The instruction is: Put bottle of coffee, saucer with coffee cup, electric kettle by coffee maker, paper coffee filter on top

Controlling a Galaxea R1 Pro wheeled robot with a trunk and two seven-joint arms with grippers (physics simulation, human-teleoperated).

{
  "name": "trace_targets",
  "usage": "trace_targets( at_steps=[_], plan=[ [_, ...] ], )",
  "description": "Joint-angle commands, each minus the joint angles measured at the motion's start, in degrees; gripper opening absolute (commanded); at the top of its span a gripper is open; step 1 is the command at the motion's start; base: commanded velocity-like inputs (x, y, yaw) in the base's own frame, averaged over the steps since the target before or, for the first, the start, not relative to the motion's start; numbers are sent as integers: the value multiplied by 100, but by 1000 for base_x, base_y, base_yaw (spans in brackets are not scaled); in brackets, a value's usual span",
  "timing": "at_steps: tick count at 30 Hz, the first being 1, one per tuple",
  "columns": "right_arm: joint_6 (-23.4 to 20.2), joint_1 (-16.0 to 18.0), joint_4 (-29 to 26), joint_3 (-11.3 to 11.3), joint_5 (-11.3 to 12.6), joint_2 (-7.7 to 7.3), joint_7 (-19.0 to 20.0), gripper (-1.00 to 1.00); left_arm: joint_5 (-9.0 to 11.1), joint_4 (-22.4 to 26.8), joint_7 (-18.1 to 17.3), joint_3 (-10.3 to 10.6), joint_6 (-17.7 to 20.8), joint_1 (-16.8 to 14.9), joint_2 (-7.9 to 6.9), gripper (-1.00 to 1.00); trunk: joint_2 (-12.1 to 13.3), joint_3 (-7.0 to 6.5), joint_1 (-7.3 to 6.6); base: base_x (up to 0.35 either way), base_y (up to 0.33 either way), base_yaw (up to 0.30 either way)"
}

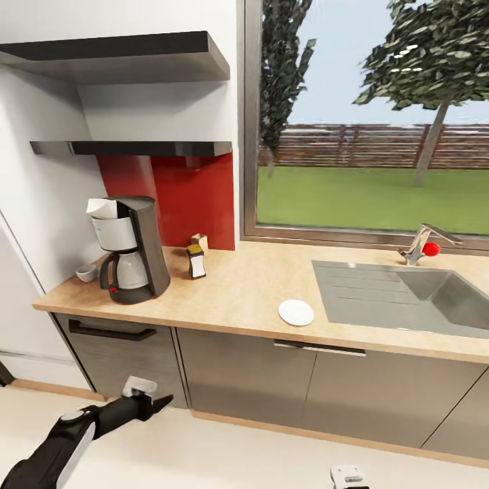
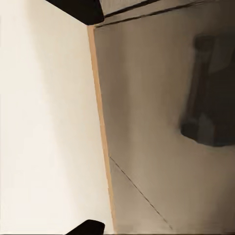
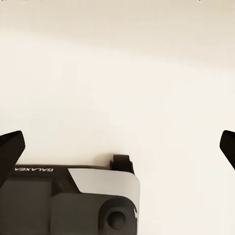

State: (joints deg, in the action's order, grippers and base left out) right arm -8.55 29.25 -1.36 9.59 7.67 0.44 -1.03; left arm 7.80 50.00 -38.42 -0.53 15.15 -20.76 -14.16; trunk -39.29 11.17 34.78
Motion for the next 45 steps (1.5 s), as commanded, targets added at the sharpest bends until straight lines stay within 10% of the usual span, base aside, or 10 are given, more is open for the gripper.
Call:
trace_targets(
  at_steps=[1,16,22,32,38,45],
  plan=[
    [-27,2,-12,50,61,0,-11,100,40,7,-211,-3,226,-228,6,100,-7,10,1,0,0,0],
    [382,2,-321,39,91,51,115,100,43,-36,-1075,-6,2356,-2718,13,100,-7,10,1,0,0,0],
    [796,1,-1301,50,91,129,1501,100,5,-74,-1046,-2,3127,-3404,30,100,-7,10,1,0,0,0],
    [857,2,-3333,68,82,120,3334,100,-61,-78,-912,42,3689,-3465,-23,100,-7,10,1,0,0,0],
    [692,2,-4788,69,84,84,3700,100,-281,-78,-905,43,3711,-3465,-17,100,-7,10,1,0,0,0],
    [-806,2,-6551,25,101,76,3762,100,-373,-78,-911,39,3718,-3470,16,100,-7,10,1,0,0,0]
  ],
)
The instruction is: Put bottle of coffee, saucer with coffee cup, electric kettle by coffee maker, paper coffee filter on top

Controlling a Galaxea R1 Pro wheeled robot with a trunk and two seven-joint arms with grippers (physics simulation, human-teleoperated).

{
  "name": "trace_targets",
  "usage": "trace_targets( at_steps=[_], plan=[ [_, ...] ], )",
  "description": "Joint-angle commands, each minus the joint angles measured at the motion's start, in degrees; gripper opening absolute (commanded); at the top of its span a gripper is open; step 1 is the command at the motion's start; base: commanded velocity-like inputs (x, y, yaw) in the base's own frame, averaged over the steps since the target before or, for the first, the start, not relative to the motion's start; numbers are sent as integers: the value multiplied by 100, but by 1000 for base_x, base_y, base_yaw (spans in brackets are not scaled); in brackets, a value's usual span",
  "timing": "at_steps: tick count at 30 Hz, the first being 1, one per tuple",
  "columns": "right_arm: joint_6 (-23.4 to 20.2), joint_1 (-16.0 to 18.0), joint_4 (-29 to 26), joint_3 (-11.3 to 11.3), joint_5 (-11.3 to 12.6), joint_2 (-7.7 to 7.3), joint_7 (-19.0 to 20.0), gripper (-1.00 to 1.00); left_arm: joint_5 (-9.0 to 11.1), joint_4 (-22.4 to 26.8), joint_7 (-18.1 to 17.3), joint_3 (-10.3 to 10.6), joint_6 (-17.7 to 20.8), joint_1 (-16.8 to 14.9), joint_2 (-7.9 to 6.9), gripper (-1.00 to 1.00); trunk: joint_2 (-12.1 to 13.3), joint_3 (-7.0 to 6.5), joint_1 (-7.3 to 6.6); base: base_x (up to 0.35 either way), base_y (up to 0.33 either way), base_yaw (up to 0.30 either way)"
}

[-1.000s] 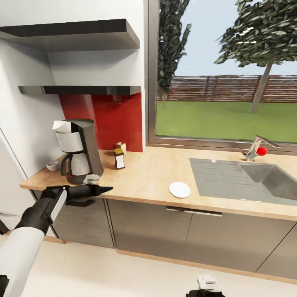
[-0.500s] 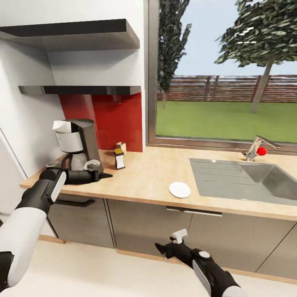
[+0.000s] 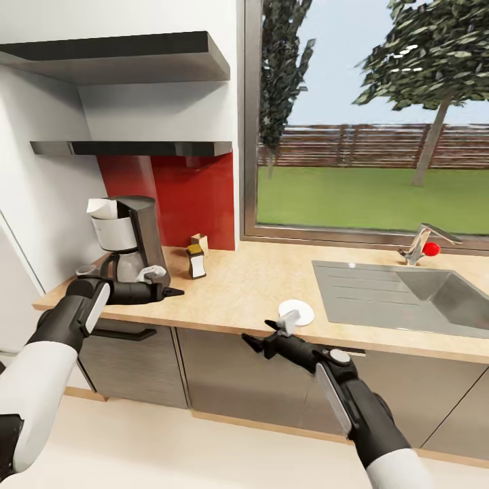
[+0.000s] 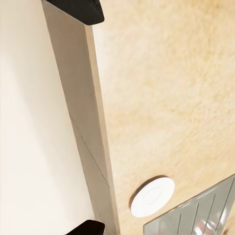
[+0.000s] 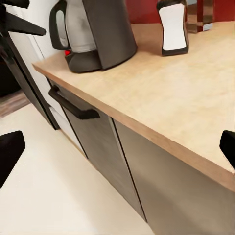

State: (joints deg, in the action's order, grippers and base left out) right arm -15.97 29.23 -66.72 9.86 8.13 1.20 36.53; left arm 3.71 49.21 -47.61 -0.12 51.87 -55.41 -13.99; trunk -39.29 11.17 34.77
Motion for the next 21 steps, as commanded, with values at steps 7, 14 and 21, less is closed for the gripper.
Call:
trace_targets(
  at_steps=[7,14,21],
  plan=[
    [-1232,4,-720,-718,53,36,-23,100,71,1,-7,-48,45,-5,14,100,-7,10,2,0,0,0],
    [-2132,15,-1058,-1654,43,45,-288,100,90,28,-11,-70,47,-5,23,100,-7,10,2,0,0,0],
    [-2562,358,-1292,-1778,55,45,-1755,100,108,76,-17,-77,45,-7,67,100,-7,10,2,0,0,0]
  ],
)
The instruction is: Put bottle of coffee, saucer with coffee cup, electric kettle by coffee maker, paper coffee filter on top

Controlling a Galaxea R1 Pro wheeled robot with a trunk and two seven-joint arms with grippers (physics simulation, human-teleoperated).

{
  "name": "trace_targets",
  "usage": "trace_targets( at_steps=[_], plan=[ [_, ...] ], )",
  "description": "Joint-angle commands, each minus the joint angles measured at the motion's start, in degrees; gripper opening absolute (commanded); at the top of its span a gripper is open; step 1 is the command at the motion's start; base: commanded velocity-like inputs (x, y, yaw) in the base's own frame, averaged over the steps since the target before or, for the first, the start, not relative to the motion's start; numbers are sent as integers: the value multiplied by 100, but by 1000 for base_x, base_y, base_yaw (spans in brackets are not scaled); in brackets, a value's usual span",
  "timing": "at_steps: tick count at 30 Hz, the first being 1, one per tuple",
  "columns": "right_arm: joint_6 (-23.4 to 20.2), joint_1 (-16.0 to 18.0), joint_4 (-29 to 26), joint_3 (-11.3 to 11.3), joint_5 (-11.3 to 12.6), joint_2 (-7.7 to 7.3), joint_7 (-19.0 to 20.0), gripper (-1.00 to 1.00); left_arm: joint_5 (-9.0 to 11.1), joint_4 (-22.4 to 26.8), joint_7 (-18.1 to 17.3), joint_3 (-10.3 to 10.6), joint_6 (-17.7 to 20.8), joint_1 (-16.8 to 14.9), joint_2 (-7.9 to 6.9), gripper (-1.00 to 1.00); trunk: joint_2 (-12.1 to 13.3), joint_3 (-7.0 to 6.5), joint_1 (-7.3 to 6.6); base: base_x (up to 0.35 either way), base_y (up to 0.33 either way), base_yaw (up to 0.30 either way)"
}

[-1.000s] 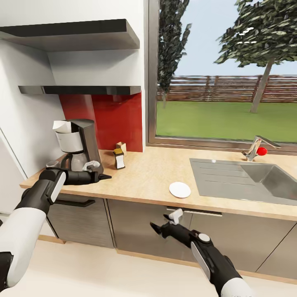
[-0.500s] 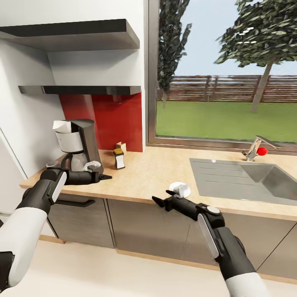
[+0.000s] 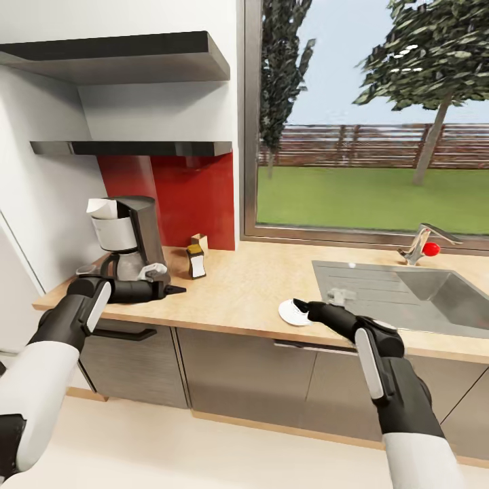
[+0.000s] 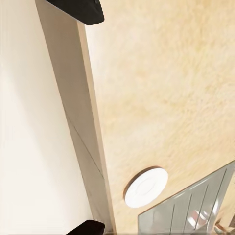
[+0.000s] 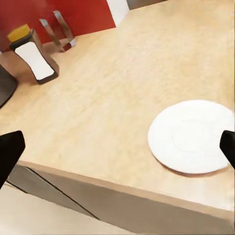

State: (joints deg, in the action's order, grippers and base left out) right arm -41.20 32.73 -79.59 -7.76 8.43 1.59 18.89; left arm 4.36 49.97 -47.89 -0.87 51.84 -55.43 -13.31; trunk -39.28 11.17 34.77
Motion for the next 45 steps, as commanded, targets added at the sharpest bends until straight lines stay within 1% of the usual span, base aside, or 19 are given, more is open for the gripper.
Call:
trace_targets(
  at_steps=[1,2,3,5,6,7,9,11,13,16,19,21,23,24,27,30,39,45],
  plan=[
    [-58,94,-20,-19,28,15,-235,100,45,2,10,-5,47,-8,28,100,-8,10,2,0,0,0],
    [-64,129,-26,-20,28,21,-346,100,45,2,10,-6,47,-8,44,100,-8,10,2,0,0,0],
    [-83,179,-34,-23,29,35,-542,100,46,6,9,-7,46,-11,81,100,-8,10,2,0,0,0],
    [-131,223,-40,-46,36,77,-743,100,50,22,7,-8,46,-15,146,100,-8,10,2,0,0,0],
    [-172,240,-43,-98,69,108,-820,100,57,46,6,-9,49,-15,192,100,-8,10,2,0,0,0],
    [-195,245,-42,-132,95,123,-847,100,61,62,6,-9,48,-15,216,100,-8,10,2,0,0,0],
    [-266,259,-38,-243,267,164,-915,100,68,143,4,-4,52,-9,300,100,-8,10,2,0,0,0],
    [-298,264,-31,-286,411,172,-940,100,75,191,-3,-2,53,-2,331,100,-8,10,2,0,0,0],
    [-317,266,-26,-308,507,170,-957,100,85,216,-11,-1,54,2,347,100,-8,10,2,0,0,0],
    [-330,263,-15,-328,573,158,-966,100,142,222,-18,-4,54,4,359,100,-8,10,2,0,0,0],
    [-334,261,-2,-336,590,146,-972,100,305,213,-24,-2,47,10,364,100,-8,10,2,0,0,0],
    [-336,261,-3,-339,593,142,-971,100,497,219,-29,3,29,28,371,100,-8,10,2,0,0,0],
    [-336,260,0,-336,590,142,-969,100,592,226,-32,8,22,44,372,100,-8,10,2,15,0,0],
    [-336,260,2,-335,587,141,-968,100,675,232,-33,11,18,55,372,100,-8,10,2,70,-20,0],
    [-336,260,4,-333,585,140,-967,100,790,238,-34,17,8,69,374,100,-8,10,2,145,-80,0],
    [-336,258,5,-328,590,146,-966,100,829,241,-40,23,4,80,378,100,-8,10,2,214,-141,0],
    [-336,245,13,-323,600,149,-961,100,847,235,-45,34,2,84,392,100,-8,10,2,221,-164,-6],
    [-336,243,14,-323,610,149,-958,100,847,229,-39,34,0,85,424,100,-8,10,2,167,-147,-194]
  ],
)
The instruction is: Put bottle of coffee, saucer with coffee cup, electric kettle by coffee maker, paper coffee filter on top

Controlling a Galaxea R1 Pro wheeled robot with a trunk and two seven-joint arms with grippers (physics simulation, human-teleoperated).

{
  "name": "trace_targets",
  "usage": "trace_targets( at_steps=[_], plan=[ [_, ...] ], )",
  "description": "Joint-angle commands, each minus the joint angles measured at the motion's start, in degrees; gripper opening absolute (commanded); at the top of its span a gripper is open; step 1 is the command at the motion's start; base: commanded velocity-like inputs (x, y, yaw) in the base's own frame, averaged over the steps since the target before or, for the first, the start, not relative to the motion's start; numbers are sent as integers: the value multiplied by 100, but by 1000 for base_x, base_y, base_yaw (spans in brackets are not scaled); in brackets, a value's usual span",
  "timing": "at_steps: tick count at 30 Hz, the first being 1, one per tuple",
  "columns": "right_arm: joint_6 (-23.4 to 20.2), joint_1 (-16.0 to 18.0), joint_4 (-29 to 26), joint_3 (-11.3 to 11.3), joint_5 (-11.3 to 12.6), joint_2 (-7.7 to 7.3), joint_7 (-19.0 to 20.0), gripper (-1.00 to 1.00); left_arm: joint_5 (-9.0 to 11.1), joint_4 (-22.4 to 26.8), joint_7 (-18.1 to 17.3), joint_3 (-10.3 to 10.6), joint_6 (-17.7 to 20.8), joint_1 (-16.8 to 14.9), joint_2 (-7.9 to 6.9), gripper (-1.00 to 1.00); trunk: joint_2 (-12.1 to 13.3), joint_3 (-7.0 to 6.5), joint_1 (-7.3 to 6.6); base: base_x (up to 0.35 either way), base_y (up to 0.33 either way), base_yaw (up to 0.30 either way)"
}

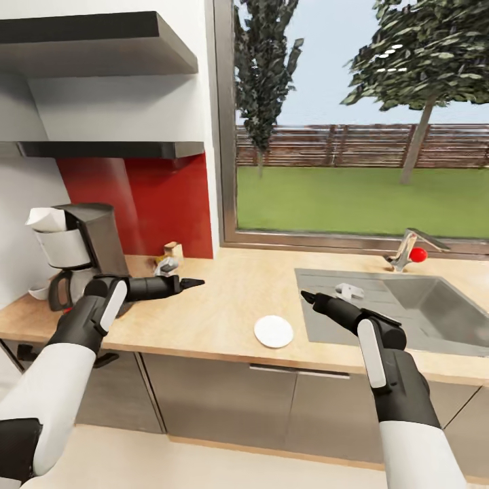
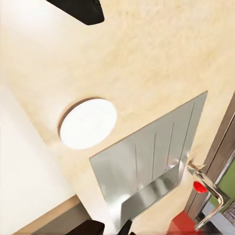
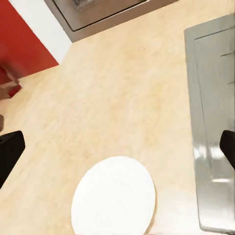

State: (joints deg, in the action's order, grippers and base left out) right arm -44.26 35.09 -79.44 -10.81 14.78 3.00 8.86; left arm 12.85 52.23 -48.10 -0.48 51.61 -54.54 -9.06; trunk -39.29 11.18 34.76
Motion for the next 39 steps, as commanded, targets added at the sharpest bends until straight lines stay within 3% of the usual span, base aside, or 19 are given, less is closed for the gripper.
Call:
trace_targets(
  at_steps=[1,14,25,32,36,39],
  plan=[
    [-30,7,-2,-18,-26,7,45,100,-4,1,-18,-5,21,-4,6,100,-8,9,3,117,-72,-263],
    [-30,-11,32,-18,-34,7,46,100,-21,-60,0,-2,7,28,45,100,-8,9,3,19,-12,-274],
    [-113,-122,199,44,-20,32,60,100,-72,-66,32,4,4,198,40,100,-8,9,3,0,0,-38],
    [-718,-189,699,522,1,47,103,100,-82,-60,30,17,-8,389,30,100,-8,9,3,0,0,-1],
    [-829,-202,812,1018,3,50,471,100,-95,-67,29,20,-10,440,16,100,-8,9,3,0,0,0],
    [-853,-225,837,1196,0,51,759,100,-97,-81,29,27,-10,453,22,100,-8,9,3,73,0,0]
  ],
)
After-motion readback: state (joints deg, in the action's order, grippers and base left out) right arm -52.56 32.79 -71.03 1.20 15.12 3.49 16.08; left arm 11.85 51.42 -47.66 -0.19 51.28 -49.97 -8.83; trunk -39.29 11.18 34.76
